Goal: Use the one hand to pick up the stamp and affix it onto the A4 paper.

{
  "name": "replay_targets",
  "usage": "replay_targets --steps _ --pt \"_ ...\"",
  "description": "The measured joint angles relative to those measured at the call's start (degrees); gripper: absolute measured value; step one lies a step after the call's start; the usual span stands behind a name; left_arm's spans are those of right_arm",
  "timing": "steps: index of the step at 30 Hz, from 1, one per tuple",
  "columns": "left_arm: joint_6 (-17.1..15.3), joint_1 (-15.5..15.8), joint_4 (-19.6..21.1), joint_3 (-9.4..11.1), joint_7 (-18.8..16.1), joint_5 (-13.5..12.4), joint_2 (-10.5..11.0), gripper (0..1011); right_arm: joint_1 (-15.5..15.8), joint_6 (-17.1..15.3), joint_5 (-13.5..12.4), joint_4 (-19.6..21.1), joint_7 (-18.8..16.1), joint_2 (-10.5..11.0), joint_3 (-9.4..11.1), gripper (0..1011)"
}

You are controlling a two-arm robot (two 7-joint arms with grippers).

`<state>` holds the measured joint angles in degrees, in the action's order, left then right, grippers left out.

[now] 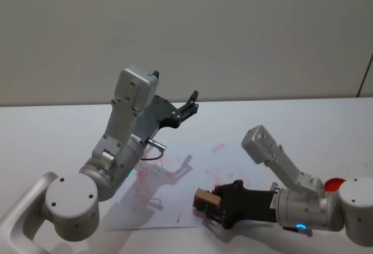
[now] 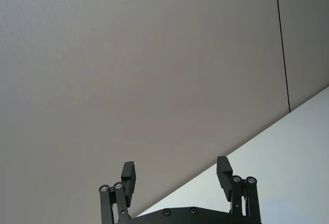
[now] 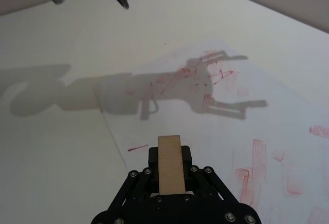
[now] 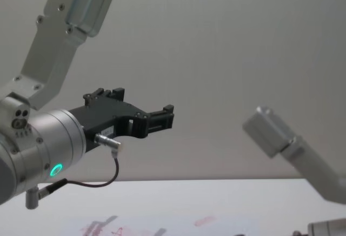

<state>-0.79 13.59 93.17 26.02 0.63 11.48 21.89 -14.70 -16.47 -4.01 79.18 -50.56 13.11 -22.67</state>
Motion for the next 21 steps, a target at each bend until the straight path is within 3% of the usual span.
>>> replay_targets --steps 9,21 --pt "0.0 0.0 0.0 0.0 0.0 0.0 0.0 1001 -1.21 -0.31 3.92 -2.05 -1.96 -0.06 -0.75 220" --pt "0.0 0.0 0.0 0.0 0.0 0.0 0.0 1001 -1.92 -0.11 5.02 -3.42 -2.33 0.01 -1.3 220"
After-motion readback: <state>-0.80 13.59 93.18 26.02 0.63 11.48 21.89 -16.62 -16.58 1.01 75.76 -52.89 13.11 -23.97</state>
